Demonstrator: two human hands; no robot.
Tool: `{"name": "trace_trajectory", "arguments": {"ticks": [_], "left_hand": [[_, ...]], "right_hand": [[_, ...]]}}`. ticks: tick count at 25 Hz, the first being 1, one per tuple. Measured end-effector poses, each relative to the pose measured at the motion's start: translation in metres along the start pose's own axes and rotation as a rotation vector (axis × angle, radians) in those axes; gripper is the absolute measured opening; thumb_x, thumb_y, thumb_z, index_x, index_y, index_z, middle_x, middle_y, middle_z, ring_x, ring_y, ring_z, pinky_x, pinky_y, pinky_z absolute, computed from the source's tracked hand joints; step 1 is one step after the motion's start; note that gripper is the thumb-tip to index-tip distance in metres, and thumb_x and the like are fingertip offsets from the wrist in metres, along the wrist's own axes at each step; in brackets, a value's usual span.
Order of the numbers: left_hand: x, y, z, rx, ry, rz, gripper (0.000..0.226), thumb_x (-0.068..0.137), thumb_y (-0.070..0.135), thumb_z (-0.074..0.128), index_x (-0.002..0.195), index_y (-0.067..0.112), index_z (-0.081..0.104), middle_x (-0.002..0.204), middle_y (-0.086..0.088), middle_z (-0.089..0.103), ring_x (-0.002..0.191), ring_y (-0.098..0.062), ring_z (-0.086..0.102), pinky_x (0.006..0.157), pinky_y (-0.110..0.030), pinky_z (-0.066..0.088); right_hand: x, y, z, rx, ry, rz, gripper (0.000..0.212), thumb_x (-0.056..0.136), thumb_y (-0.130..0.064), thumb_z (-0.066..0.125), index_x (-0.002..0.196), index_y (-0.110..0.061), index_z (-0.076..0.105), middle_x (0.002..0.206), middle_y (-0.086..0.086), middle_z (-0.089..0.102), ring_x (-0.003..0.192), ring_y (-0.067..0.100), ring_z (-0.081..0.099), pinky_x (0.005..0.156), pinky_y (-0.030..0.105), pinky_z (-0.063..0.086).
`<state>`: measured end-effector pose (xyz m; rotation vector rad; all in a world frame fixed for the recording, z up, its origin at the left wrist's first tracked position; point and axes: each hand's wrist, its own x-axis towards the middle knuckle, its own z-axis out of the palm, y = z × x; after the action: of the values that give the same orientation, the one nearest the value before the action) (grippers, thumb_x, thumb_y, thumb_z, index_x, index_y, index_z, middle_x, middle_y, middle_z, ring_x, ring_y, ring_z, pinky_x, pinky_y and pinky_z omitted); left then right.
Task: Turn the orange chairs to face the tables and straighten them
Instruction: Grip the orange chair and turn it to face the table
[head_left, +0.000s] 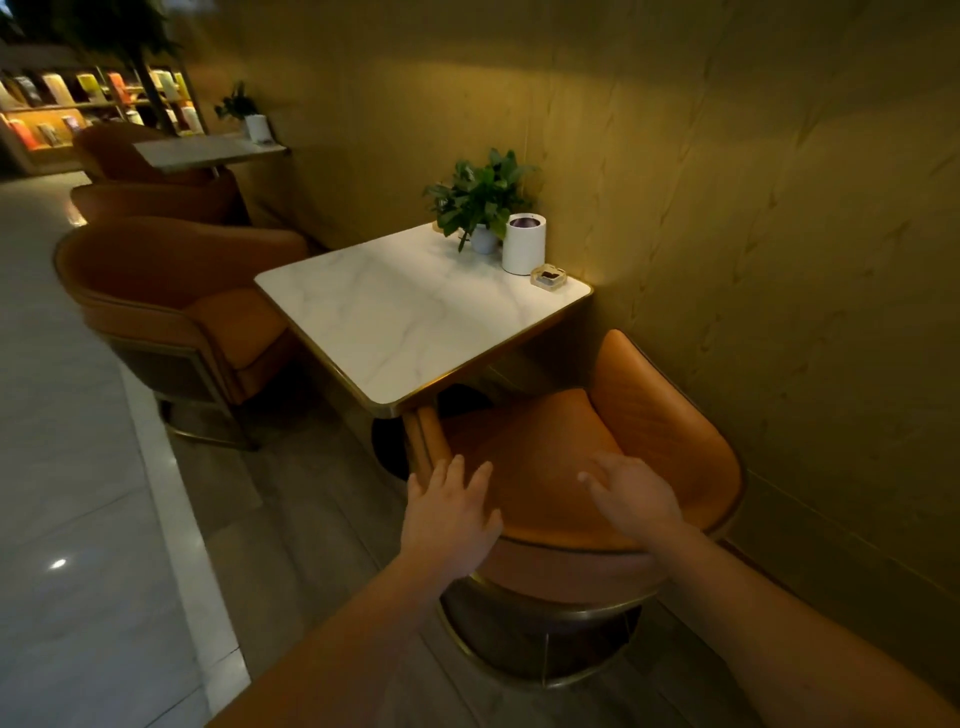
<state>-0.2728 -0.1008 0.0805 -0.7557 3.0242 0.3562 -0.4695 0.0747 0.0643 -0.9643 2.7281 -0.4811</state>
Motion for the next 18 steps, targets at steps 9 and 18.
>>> {"name": "trace_trajectory", "arguments": {"ticks": [9, 18], "left_hand": [[-0.046, -0.188, -0.079, 0.001, 0.057, -0.016, 0.068, 0.101, 0.061, 0.027, 0.159, 0.035, 0.005, 0.169, -0.007, 0.007, 0.155, -0.028, 0.001, 0.122, -0.062, 0.005], [-0.036, -0.333, -0.114, 0.012, 0.106, -0.082, 0.067, 0.100, 0.061, 0.032, 0.158, 0.036, 0.009, 0.169, -0.008, 0.012, 0.155, -0.030, 0.004, 0.122, -0.063, 0.006]], "right_hand": [[-0.008, -0.201, 0.019, 0.033, 0.124, -0.054, 0.050, 0.098, -0.053, 0.047, 0.143, -0.031, 0.045, 0.143, -0.007, 0.052, 0.131, 0.015, 0.045, 0.101, 0.039, 0.042], [0.035, -0.330, 0.054, 0.046, 0.151, -0.082, 0.036, 0.098, -0.049, 0.048, 0.127, -0.029, 0.057, 0.122, -0.005, 0.063, 0.110, 0.014, 0.057, 0.077, 0.030, 0.045]]}}
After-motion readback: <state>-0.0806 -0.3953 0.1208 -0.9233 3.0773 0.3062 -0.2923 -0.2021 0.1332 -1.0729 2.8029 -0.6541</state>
